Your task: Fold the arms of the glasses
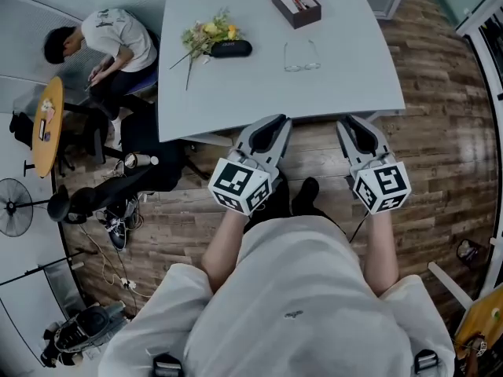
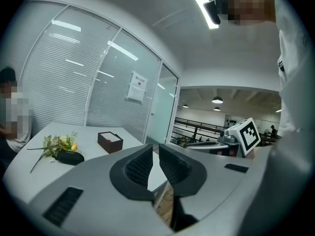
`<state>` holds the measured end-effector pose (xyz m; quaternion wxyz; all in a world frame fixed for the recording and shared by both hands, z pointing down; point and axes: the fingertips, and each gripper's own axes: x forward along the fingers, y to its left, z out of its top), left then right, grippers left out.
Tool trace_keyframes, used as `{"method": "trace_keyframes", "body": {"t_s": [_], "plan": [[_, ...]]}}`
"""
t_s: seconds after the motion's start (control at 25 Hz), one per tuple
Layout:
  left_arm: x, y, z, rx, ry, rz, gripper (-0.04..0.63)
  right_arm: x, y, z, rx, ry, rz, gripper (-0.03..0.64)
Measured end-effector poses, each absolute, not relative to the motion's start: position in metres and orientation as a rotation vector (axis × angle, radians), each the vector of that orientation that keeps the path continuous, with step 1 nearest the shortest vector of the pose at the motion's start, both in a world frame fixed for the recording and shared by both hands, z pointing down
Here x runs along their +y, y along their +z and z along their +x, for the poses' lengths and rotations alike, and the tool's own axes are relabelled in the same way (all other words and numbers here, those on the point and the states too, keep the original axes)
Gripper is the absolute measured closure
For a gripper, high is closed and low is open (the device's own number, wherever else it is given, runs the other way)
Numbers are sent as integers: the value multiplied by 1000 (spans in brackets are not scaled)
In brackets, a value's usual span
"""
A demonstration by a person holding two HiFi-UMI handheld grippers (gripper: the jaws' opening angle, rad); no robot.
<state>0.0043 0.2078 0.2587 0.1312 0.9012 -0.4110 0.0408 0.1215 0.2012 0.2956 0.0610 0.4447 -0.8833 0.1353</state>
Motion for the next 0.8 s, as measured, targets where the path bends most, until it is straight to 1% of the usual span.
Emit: {"method": "trace_keyframes", "body": {"t_s": [0.04, 0.12, 0.16, 0.52, 0.8], "plan": [[209, 261, 5, -1191, 134, 2612, 556, 201, 297, 121, -2676, 420, 1343, 531], [209, 266, 6, -1178, 155, 2606, 505, 199, 298, 120, -2676, 427, 1336, 523], [209, 266, 6, -1174, 159, 2605, 499, 199, 298, 119, -2675, 427, 1332, 520], [193, 267, -12, -1165, 139, 2614, 463, 183, 303, 104, -2643, 430, 1332, 460], [174, 271, -28, -1131, 135, 2616, 456, 162, 301, 88, -2639, 436, 1342, 449]]}}
